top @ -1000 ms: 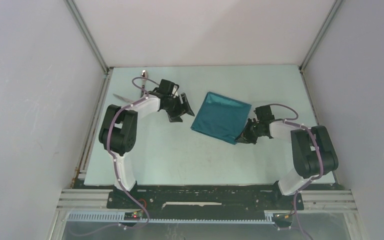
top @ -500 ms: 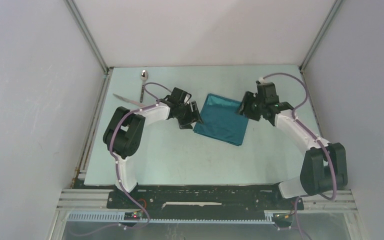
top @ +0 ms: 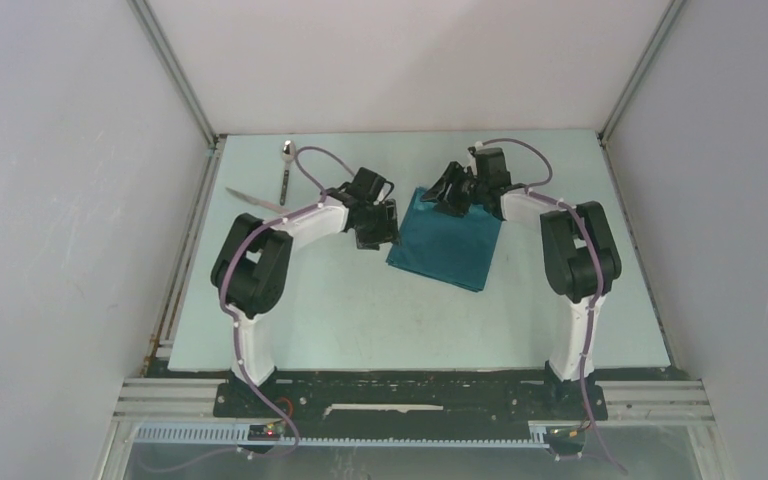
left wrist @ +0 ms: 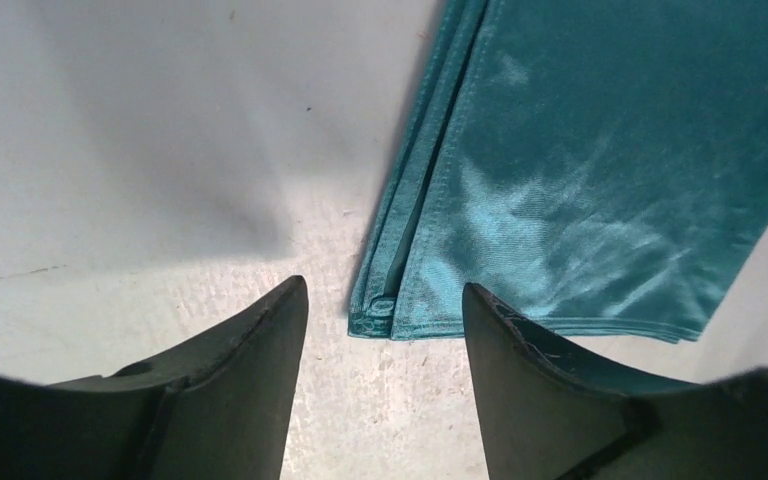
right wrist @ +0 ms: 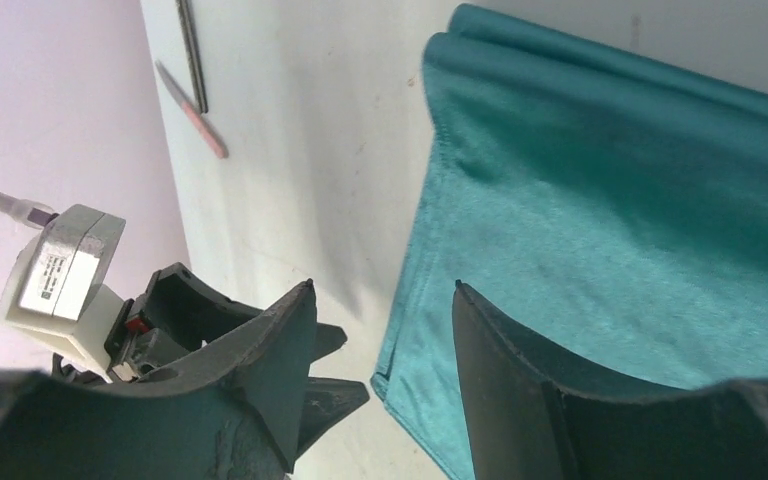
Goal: Fold the napkin into a case and place the utensils inside
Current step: Smooth out the square-folded napkin at the center of the board.
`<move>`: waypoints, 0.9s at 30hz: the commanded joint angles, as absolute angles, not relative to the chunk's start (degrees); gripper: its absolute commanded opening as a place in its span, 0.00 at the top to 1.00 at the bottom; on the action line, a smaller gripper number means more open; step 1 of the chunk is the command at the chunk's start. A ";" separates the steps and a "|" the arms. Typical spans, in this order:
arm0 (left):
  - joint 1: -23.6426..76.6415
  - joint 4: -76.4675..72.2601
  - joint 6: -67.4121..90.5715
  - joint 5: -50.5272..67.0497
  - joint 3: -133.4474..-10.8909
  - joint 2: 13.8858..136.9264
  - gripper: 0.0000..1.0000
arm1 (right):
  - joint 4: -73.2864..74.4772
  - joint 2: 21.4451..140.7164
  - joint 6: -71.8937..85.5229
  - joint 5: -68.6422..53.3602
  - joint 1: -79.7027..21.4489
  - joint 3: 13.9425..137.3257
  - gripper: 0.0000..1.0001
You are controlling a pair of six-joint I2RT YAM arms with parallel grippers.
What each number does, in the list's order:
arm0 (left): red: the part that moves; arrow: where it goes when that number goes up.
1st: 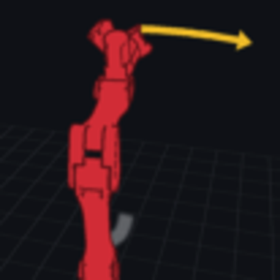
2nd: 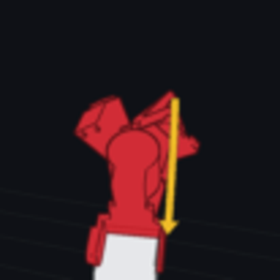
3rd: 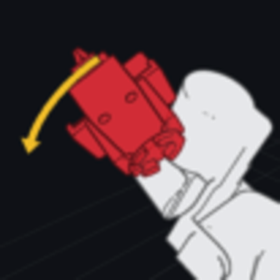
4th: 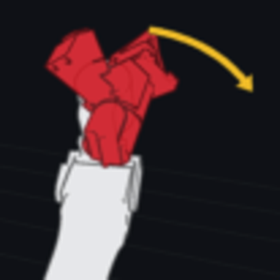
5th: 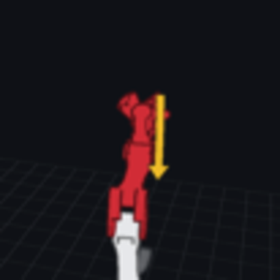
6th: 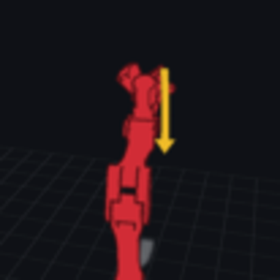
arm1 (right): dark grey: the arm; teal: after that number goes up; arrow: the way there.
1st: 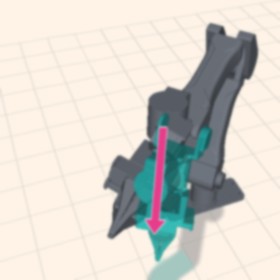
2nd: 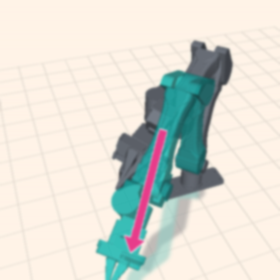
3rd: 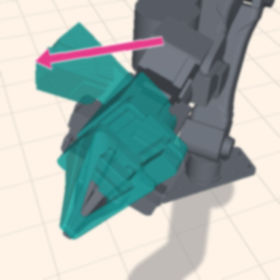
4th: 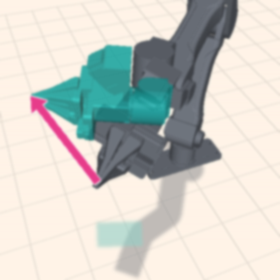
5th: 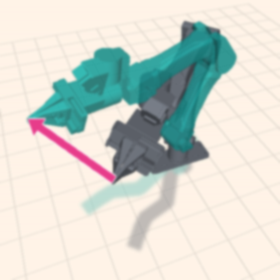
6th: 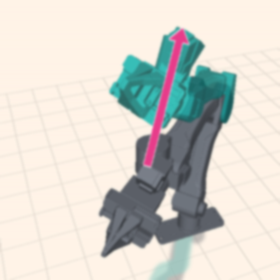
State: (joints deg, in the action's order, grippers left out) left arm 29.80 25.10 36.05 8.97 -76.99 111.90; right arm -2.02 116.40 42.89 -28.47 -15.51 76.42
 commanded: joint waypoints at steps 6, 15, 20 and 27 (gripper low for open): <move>35.10 34.75 27.68 -1.48 -84.07 115.41 0.34 | -0.99 112.50 41.31 -29.54 -14.34 77.22 0.41; 37.43 36.66 26.46 -3.38 -85.11 118.21 0.46 | -0.26 110.81 40.23 -29.27 -14.32 75.81 0.43; 37.53 36.83 26.36 -3.58 -84.50 118.26 0.59 | 1.32 109.90 39.59 -28.90 -14.33 74.82 0.44; 35.88 35.56 26.76 -1.02 -83.20 117.69 0.76 | 1.95 110.90 38.72 -29.45 -14.54 74.86 0.45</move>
State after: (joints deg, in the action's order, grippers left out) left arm 36.93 35.66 27.31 -2.39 -84.03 117.08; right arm 1.61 112.88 40.38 -29.23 -14.28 75.26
